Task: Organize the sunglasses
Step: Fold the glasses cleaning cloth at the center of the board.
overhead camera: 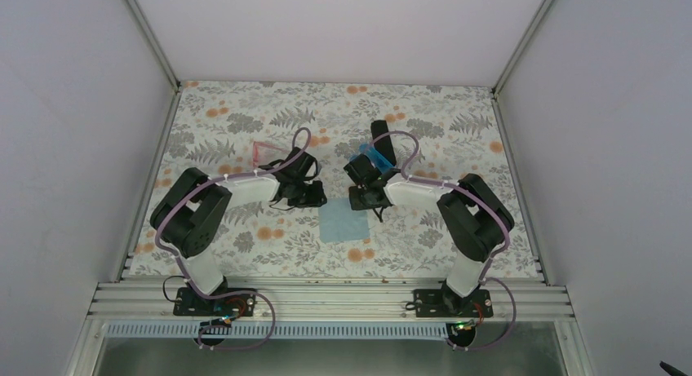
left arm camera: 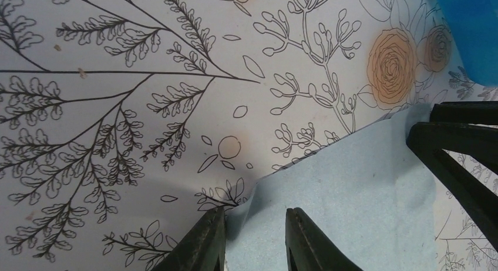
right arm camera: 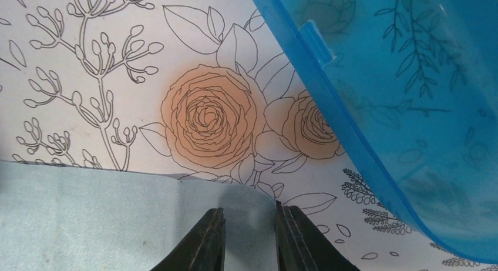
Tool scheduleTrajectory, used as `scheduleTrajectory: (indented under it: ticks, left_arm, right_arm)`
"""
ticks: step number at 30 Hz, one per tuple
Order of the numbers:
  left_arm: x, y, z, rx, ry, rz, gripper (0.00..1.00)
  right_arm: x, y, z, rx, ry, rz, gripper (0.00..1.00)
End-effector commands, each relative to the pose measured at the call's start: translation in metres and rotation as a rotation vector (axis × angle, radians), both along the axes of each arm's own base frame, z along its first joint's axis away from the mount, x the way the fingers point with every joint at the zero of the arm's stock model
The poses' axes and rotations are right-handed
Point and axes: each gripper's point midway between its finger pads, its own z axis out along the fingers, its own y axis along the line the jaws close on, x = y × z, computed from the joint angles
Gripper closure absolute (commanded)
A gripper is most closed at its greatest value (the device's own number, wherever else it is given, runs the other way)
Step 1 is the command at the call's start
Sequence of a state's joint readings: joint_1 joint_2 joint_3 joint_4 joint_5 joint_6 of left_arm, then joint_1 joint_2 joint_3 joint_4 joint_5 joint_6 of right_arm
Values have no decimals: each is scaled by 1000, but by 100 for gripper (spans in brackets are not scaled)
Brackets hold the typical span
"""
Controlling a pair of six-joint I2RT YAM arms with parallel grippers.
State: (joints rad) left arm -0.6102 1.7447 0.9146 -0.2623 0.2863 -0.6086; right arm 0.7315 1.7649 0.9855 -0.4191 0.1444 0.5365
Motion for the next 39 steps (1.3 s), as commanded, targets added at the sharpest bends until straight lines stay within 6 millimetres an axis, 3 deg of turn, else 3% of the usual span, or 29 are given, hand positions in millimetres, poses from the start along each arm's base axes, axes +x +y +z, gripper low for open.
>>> scheduleTrajectory:
  ticks: [1,16,23,31,39]
  left_arm:
    - [-16,9,-24,69,73,-17,73]
    - [-9,11,-23,95,54,-3,94]
    - [-6,11,-22,100,43,-1,98]
    - [-2,9,-17,94,29,-2,98]
    - [15,3,5,72,-41,10,98]
  right_arm:
    - [-1,-6,-12,-39,7,9,75]
    - [4,-4,-15,-50,1,17,80]
    - [10,-14,-13,-111,-24,-8,74]
    - [4,-3,-15,-55,2,40,95]
    - [19,0,1,-48,-65,18,96]
